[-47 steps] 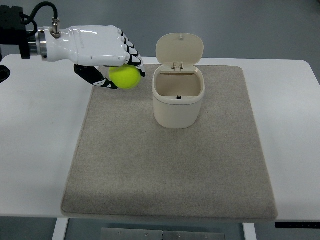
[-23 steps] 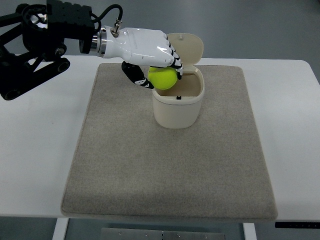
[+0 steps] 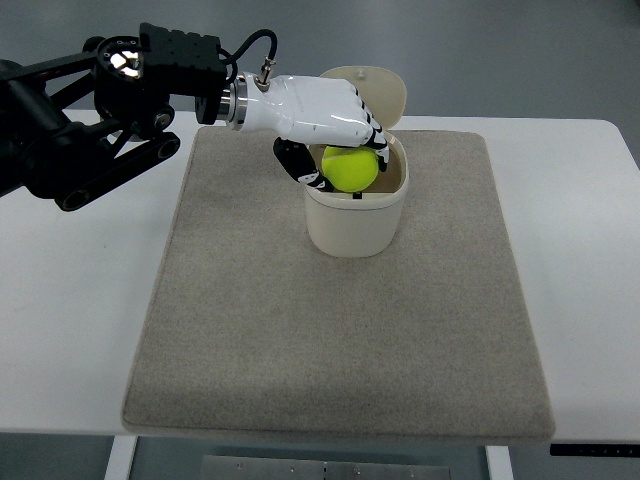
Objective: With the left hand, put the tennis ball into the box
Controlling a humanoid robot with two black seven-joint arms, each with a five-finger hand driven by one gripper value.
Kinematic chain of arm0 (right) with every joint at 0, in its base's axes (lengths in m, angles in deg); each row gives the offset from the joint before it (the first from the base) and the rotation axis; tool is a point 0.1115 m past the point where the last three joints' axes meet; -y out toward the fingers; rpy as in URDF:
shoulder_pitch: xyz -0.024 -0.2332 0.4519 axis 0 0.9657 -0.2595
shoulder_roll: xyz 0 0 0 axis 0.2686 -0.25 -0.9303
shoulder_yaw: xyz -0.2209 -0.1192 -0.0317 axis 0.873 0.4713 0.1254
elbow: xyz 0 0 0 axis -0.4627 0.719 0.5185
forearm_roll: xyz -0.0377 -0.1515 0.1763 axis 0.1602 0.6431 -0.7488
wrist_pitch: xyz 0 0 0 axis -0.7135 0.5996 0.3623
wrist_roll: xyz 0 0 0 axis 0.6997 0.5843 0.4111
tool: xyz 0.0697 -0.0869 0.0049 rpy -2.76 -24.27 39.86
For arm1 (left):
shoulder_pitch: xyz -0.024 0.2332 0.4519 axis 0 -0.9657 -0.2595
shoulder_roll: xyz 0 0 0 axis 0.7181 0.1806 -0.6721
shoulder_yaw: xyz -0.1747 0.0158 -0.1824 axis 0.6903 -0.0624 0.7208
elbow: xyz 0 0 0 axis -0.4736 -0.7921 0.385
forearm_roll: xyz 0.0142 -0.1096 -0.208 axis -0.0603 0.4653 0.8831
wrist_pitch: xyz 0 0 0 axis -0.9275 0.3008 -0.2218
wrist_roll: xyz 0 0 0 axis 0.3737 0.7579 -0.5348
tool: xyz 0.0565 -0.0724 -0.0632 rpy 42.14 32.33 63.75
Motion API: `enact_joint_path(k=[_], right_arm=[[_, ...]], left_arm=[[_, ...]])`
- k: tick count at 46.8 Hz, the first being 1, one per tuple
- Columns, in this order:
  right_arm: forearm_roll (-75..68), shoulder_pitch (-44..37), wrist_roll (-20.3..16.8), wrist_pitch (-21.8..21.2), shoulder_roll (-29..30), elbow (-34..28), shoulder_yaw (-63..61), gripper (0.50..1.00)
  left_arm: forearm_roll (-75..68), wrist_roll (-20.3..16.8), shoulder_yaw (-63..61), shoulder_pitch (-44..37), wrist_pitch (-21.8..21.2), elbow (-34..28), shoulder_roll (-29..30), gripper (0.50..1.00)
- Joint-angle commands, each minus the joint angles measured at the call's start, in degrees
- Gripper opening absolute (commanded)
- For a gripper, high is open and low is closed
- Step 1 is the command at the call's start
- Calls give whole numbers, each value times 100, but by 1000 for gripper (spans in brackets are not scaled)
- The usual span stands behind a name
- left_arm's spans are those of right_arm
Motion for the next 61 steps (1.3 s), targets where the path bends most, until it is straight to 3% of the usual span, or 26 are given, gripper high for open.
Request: enact_joint_path(k=[1,4,13,16,21,26,40,50,61], right_arm=[[-9,0,1,0,0,0,9,911],[0,0,1,0,0,0,0,911],[0,0,1,0,0,0,9,913],[0,0,1,0,0,0,0,913],[0,0,1,0,0,0,0,911],[0,0,1,0,0,0,0,913],[0,0,1,0,0,0,0,913],[0,0,1,0,0,0,0,913],[0,0,1,0,0,0,0,911]], left_arm=[[-1,0,2,-2,-105,1,-7,795],[8,0,2,-11,-167,1,2,846],[8,0,-6,-37,-184,10,2,887],[8,0,2,-46,-202,19,11,958],[78,0,2,-63,-202,72,46,990],[280,-9,2,-133,-193,212,134,992],[1668,-18,-15,-493,-158,1293,1469,996],[3276,-18,2,-916,-167,1258,2023,996],[4638,-9,37,-1442,-184,969,2041,996]])
